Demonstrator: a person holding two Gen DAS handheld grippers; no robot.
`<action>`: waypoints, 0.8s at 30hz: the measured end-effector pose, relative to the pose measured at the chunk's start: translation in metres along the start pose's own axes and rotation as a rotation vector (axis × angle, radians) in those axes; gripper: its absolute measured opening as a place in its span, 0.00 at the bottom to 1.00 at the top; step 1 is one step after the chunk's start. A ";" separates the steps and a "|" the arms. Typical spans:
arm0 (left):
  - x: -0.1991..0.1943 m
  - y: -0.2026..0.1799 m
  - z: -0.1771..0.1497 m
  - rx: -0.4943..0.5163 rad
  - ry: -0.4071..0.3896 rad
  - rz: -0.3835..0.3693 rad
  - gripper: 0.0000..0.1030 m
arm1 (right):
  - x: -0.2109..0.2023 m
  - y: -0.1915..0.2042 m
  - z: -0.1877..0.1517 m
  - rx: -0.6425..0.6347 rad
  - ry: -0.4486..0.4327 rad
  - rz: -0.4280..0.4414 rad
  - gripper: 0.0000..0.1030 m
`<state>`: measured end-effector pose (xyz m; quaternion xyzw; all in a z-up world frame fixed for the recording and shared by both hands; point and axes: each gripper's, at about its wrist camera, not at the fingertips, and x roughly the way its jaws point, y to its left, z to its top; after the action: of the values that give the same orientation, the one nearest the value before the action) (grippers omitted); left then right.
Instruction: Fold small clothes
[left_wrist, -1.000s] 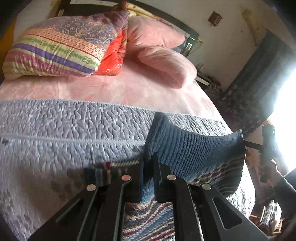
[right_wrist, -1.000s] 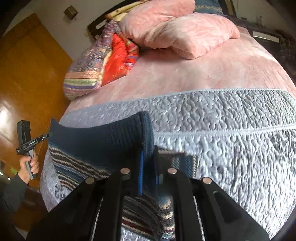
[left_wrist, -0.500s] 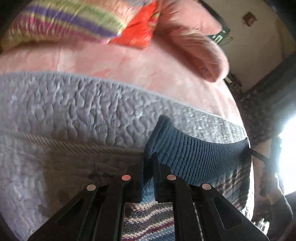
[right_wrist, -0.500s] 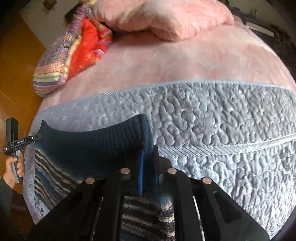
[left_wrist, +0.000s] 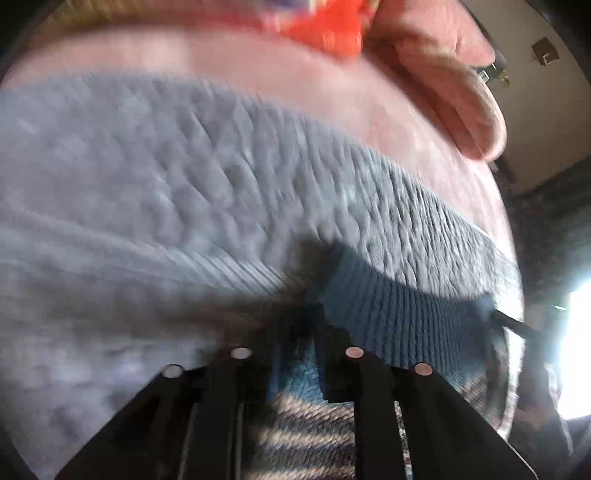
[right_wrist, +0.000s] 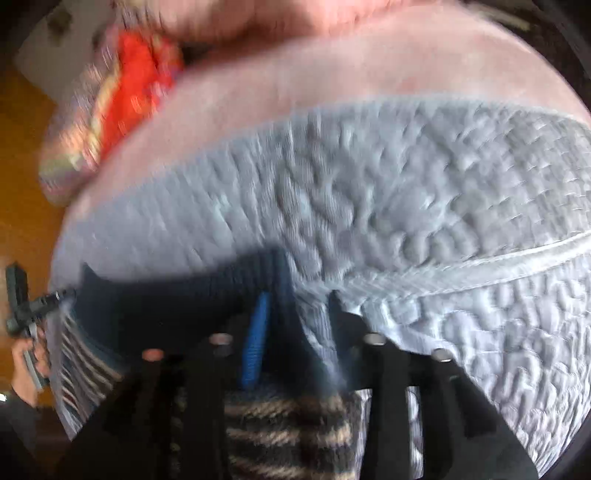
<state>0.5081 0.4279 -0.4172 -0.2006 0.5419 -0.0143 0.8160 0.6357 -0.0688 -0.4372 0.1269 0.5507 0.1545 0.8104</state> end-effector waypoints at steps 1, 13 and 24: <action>-0.012 -0.004 -0.004 0.006 -0.017 -0.078 0.16 | -0.014 -0.001 -0.003 0.022 -0.037 0.046 0.40; 0.002 0.009 -0.039 -0.053 0.126 -0.177 0.04 | -0.009 -0.030 -0.037 0.196 0.070 0.193 0.13; -0.013 0.040 -0.102 -0.055 0.167 -0.219 0.02 | -0.022 -0.042 -0.096 0.208 0.105 0.233 0.00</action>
<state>0.4042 0.4363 -0.4538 -0.2791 0.5829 -0.1051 0.7558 0.5432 -0.1126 -0.4691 0.2648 0.5867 0.1962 0.7397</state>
